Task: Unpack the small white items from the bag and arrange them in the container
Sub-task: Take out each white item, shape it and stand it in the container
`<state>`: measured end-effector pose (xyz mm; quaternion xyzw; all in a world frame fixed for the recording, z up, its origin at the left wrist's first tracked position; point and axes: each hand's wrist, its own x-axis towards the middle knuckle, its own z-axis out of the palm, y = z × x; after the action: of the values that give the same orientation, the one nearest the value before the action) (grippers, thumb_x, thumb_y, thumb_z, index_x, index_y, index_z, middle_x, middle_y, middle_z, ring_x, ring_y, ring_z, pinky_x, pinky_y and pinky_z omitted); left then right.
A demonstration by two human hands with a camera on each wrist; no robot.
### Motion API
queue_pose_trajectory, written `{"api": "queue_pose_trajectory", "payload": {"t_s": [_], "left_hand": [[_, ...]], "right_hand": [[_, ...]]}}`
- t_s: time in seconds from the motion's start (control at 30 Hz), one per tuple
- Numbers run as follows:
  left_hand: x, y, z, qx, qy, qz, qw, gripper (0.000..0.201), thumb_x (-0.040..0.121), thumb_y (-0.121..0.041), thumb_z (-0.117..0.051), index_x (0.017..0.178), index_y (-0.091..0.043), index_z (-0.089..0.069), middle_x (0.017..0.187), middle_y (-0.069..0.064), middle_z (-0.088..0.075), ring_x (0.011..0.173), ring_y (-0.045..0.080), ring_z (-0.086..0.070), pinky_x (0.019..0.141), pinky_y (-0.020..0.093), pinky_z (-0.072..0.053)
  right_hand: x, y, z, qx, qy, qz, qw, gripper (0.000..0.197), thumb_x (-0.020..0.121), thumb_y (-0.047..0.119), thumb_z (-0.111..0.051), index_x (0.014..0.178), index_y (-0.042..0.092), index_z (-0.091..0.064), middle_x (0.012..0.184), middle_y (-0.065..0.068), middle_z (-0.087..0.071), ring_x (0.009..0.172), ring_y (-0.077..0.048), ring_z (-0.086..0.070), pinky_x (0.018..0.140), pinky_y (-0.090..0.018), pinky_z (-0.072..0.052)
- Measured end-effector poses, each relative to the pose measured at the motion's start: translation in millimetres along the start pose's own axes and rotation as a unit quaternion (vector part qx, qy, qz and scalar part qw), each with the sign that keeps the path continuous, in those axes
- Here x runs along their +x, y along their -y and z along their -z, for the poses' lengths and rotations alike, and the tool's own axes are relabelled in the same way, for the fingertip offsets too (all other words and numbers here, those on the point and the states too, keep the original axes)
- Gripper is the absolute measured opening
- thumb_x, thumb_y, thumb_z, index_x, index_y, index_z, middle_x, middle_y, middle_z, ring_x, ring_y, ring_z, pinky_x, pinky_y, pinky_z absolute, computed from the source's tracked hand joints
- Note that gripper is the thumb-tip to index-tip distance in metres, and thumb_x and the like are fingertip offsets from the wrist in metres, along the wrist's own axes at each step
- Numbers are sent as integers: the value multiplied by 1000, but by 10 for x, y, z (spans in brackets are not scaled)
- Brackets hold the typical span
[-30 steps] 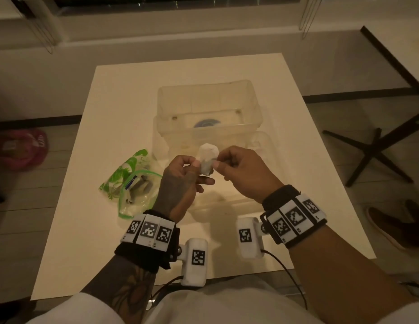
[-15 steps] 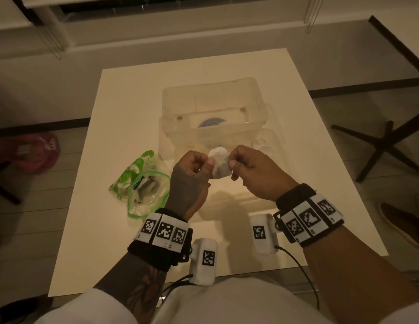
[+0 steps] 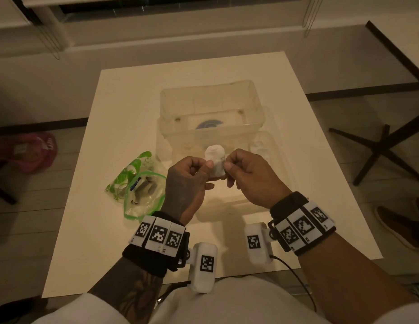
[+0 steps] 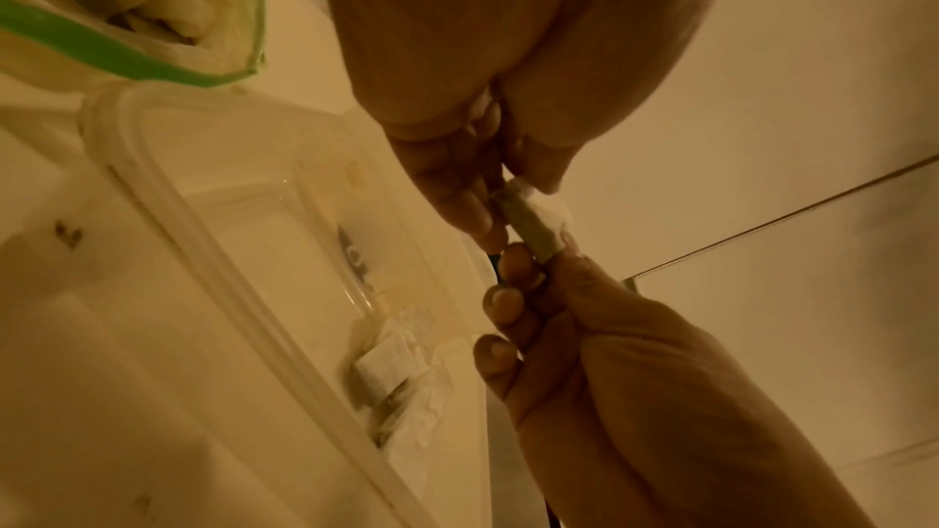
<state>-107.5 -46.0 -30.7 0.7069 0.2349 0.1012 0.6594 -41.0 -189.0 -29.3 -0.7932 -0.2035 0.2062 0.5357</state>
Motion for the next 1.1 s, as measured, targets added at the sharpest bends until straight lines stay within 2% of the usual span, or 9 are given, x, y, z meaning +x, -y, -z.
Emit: {"api": "queue_pose_trajectory", "payload": {"t_s": [0.17, 0.27, 0.4, 0.57, 0.63, 0.73, 0.87, 0.97, 1.1], "left_hand": [[-11, 15, 17, -27, 10, 21, 999, 15, 98, -18, -54, 94, -9, -64, 92, 10, -73, 85, 18, -72, 66, 31, -58], [-7, 17, 42, -64, 41, 36, 996, 18, 100, -20, -50, 96, -9, -64, 102, 11, -70, 92, 19, -66, 75, 34, -57], [-23, -2, 47, -124, 88, 48, 987, 20, 101, -21, -46, 94, -12, -63, 103, 9, -69, 92, 16, -64, 73, 33, -52], [-19, -31, 68, -42, 85, -13, 995, 18, 95, -31, -57, 98, -20, -70, 99, 4, -73, 99, 27, -66, 76, 39, -55], [-25, -49, 85, -34, 93, -26, 995, 15, 94, -28, -58, 100, -21, -71, 97, 2, -74, 98, 25, -67, 77, 40, -56], [-29, -58, 80, -52, 66, -17, 996, 13, 93, -27, -60, 99, -27, -71, 98, -3, -75, 99, 19, -68, 78, 37, -57], [-25, -45, 30, -100, 16, 3, 995, 13, 92, -24, -63, 100, -24, -73, 98, -2, -75, 97, 21, -68, 75, 32, -57], [-38, -46, 8, -81, 34, -15, 996, 15, 93, -23, -62, 102, -20, -73, 96, 0, -75, 95, 18, -70, 76, 34, -57], [-41, -29, 10, -87, 25, -26, 996, 15, 93, -23, -61, 101, -22, -73, 96, -1, -75, 94, 18, -69, 75, 34, -58]], "right_hand": [[-5, 0, 27, 15, 36, 2, 999, 9, 98, 9, -50, 96, 9, -59, 77, 4, -68, 63, -4, -60, 56, -18, -45], [-16, 6, 45, -9, 45, 5, 999, 9, 97, 7, -52, 96, 8, -60, 81, 4, -70, 64, -2, -60, 57, -13, -44], [-6, 5, 46, -19, 25, 2, 1000, 10, 97, 9, -51, 93, 10, -60, 79, 5, -69, 62, -1, -60, 55, -11, -43], [15, 31, 86, -49, 52, 6, 997, 9, 96, 11, -53, 90, 14, -59, 77, 7, -67, 65, -3, -61, 60, -13, -45], [29, 33, 92, -65, 25, 16, 997, 4, 96, 14, -54, 94, 15, -58, 81, 7, -65, 69, -7, -61, 64, -17, -47], [26, 45, 91, -51, -44, 48, 997, 3, 95, 18, -56, 96, 21, -57, 90, 11, -61, 81, -12, -60, 69, -22, -49], [3, 121, 72, -1, -47, 66, 997, 5, 93, 22, -60, 92, 22, -65, 88, 15, -62, 79, -4, -57, 68, -25, -48], [30, 148, 64, -10, -28, 65, 997, 15, 89, 33, -66, 102, 25, -65, 100, 16, -65, 87, -4, -61, 74, -20, -52], [53, 157, 53, -24, -64, 59, 996, 20, 85, 34, -70, 96, 21, -60, 92, 12, -63, 82, -3, -60, 69, -10, -47]]}}
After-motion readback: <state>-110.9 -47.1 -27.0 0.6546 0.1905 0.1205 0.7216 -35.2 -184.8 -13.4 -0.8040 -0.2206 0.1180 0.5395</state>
